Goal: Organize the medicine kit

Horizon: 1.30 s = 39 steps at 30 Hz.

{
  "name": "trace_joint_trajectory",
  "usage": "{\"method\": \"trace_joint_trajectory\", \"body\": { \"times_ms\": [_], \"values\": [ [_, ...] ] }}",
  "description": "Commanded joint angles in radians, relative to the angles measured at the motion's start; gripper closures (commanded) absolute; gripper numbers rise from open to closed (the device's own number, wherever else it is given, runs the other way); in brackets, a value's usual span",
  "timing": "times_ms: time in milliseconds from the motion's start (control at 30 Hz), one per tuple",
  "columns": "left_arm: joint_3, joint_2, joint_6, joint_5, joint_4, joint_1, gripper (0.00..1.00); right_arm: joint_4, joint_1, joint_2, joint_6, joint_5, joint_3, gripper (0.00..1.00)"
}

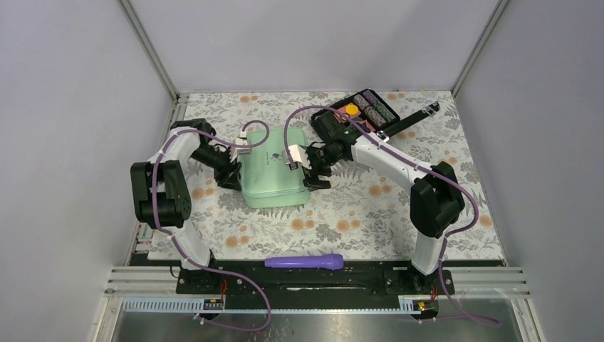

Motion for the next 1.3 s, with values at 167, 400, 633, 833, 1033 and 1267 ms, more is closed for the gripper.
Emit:
{"method": "trace_joint_trajectory", "body": {
  "times_ms": [167,400,633,833,1033,1267],
  "values": [
    [-0.067,-0.063,-0.016,0.041,0.125,0.003,0.46,0.071,0.009,-0.008,0.079,0.023,-0.021,0.15],
    [-0.117,-0.093,0.020,0.014,0.114,-0.009,0.52,0.099,0.009,-0.003,0.119,0.021,-0.025,0.16],
    [-0.131,-0.108,-0.057,-0.004,0.230,-0.023,0.63,0.122,0.011,0.003,0.150,0.024,-0.023,0.16],
    [-0.106,-0.101,-0.040,0.036,0.160,-0.010,0.96,0.135,0.012,-0.004,0.163,0.048,-0.028,0.17],
    [-0.111,-0.193,-0.082,-0.028,0.145,0.034,1.00,0.099,0.013,-0.039,0.078,0.047,-0.056,0.17],
    [-0.107,-0.293,-0.273,-0.170,0.167,0.036,1.00,0.065,0.017,-0.046,-0.084,0.005,-0.057,0.17]
  ]
}}
